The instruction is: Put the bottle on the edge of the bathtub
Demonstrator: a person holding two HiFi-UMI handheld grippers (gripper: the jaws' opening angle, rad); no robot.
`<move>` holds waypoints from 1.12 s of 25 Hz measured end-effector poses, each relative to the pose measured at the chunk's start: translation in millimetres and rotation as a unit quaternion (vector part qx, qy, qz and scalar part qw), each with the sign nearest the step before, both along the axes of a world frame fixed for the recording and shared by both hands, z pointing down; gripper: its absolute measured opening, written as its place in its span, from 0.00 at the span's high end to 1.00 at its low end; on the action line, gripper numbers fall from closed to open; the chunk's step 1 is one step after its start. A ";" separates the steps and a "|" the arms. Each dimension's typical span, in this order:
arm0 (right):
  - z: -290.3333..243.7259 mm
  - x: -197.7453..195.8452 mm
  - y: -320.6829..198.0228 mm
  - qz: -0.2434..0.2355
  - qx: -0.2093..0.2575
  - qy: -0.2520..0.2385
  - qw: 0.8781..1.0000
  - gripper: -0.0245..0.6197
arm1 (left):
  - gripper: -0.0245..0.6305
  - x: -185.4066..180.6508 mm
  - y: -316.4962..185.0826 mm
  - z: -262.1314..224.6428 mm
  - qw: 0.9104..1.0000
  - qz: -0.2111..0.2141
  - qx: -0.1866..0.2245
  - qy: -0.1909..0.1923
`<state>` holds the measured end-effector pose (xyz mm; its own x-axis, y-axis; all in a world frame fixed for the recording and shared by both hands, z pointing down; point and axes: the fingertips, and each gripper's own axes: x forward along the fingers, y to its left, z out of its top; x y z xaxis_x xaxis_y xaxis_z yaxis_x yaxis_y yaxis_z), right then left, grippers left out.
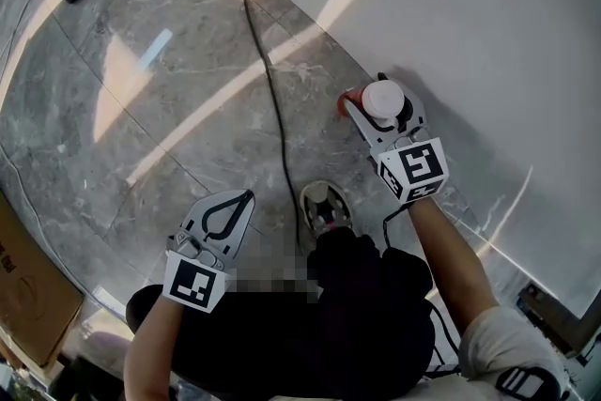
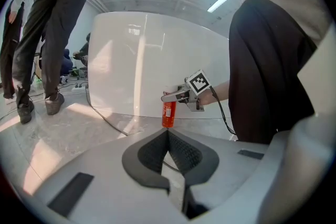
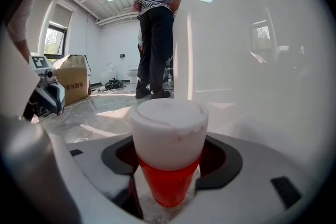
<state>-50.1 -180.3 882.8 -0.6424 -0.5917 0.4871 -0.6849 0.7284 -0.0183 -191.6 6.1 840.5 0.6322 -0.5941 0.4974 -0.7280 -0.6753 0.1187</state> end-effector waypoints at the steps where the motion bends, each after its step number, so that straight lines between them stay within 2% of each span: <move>1: 2.3 -0.4 -0.6 0.001 -0.001 0.001 1.000 0.50 | 0.95 1.0 0.7 0.9 1.000 0.001 -0.001 0.000; 16: 19.4 -2.5 -15.3 0.008 0.004 0.008 1.000 0.50 | 0.95 7.9 8.9 11.8 1.000 0.013 -0.017 -0.007; 28: 22.3 -7.8 -20.6 0.008 0.008 0.010 1.000 0.50 | 0.95 4.9 9.3 11.0 1.000 0.012 -0.010 -0.016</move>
<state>-57.9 -200.9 905.2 -0.6231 -0.6096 0.4900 -0.6960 0.7180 0.0081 -186.7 15.4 851.5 0.6302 -0.5687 0.5285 -0.7149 -0.6906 0.1094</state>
